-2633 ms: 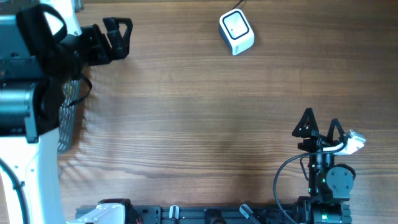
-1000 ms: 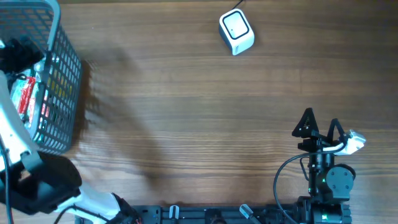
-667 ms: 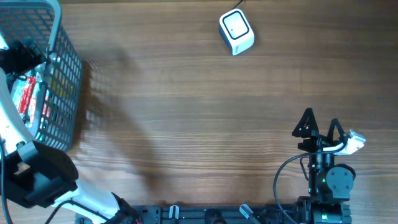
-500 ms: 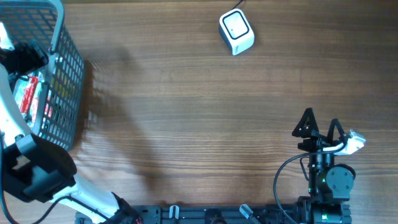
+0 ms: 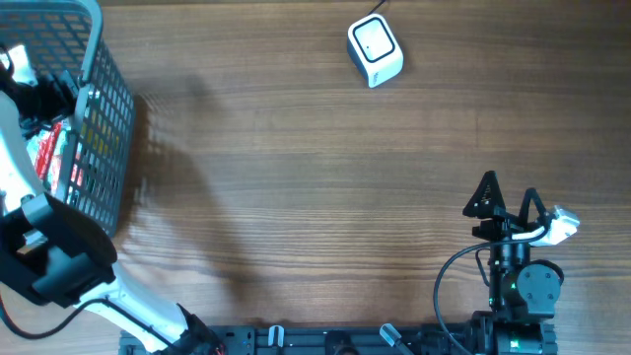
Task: Scan the item barcode
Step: 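Grasp the yellow oil bottle in the basket with the left gripper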
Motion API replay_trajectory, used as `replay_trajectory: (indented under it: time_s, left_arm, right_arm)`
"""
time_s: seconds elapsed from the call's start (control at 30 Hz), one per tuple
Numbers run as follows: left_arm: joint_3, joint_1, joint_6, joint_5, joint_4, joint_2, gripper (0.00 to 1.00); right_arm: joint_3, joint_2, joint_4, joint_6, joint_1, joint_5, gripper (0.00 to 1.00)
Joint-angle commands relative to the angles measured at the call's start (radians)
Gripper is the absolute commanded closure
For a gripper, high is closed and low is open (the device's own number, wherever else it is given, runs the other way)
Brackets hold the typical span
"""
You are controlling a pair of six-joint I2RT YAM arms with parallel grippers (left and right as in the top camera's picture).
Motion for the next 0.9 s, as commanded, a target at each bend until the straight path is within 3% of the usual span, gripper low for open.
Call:
replay_trajectory:
  time_s: [0.0,0.3,0.6,0.87]
  left_arm:
    - [-0.018,-0.008,0.019,0.028,-0.002,0.032,0.16]
    - [-0.125,-0.008,0.019,0.028,0.079,0.034,0.32]
    - [-0.133,-0.008,0.019,0.027,0.117,0.034,0.54]
    - [-0.131,-0.008,0.018,0.028,0.156,-0.013,0.62]
  right_arm:
    - [0.000,0.002,0.003,-0.004,-0.004,-0.017,0.00]
    - [0.000,0.002,0.003,-0.004,-0.004,-0.017,0.00]
    - [0.000,0.002,0.003,-0.004,-0.004,-0.017,0.00]
    - [0.000,0.002,0.003,-0.003,-0.004,-0.017,0.00]
